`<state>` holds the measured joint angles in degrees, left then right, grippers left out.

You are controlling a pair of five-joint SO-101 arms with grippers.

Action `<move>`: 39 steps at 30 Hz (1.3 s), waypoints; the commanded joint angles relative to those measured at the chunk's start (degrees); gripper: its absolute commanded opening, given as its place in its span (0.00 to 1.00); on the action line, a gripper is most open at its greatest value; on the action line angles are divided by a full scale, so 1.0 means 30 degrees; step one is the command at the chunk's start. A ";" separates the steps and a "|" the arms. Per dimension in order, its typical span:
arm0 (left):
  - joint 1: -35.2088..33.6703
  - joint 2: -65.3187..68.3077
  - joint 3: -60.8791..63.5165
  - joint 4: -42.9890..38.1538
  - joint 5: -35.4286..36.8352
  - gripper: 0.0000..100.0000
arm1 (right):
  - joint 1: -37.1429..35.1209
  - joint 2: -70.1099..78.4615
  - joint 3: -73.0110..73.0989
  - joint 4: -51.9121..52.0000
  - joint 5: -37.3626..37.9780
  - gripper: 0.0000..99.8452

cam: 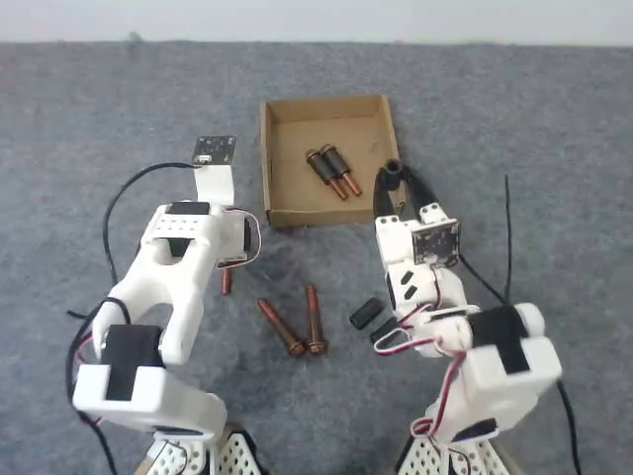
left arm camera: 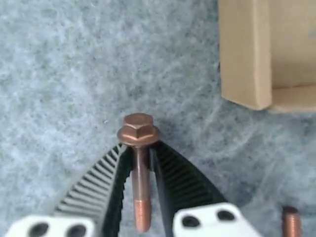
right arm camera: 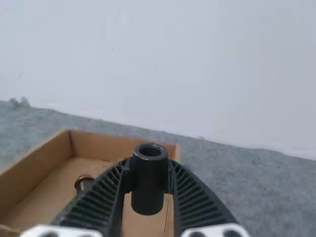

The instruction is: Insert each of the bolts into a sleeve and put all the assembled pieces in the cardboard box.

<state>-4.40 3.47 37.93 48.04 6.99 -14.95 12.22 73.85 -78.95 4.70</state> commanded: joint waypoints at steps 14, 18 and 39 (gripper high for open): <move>0.0147 -0.1407 -0.0103 -0.0410 -0.0234 0.01 | -0.3824 0.0571 0.5011 -0.5143 0.0381 0.01; 0.0147 -0.1407 -0.0103 -0.0410 -0.0234 0.01 | -0.4615 0.0571 0.5919 -0.5172 0.0381 0.01; 0.0469 -0.1465 -0.0278 -0.1231 -0.0117 0.01 | -0.5289 0.0777 0.6623 -0.5729 0.0293 0.01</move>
<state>-4.22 3.47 38.02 46.11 7.08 -30.77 14.51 92.40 -94.77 4.70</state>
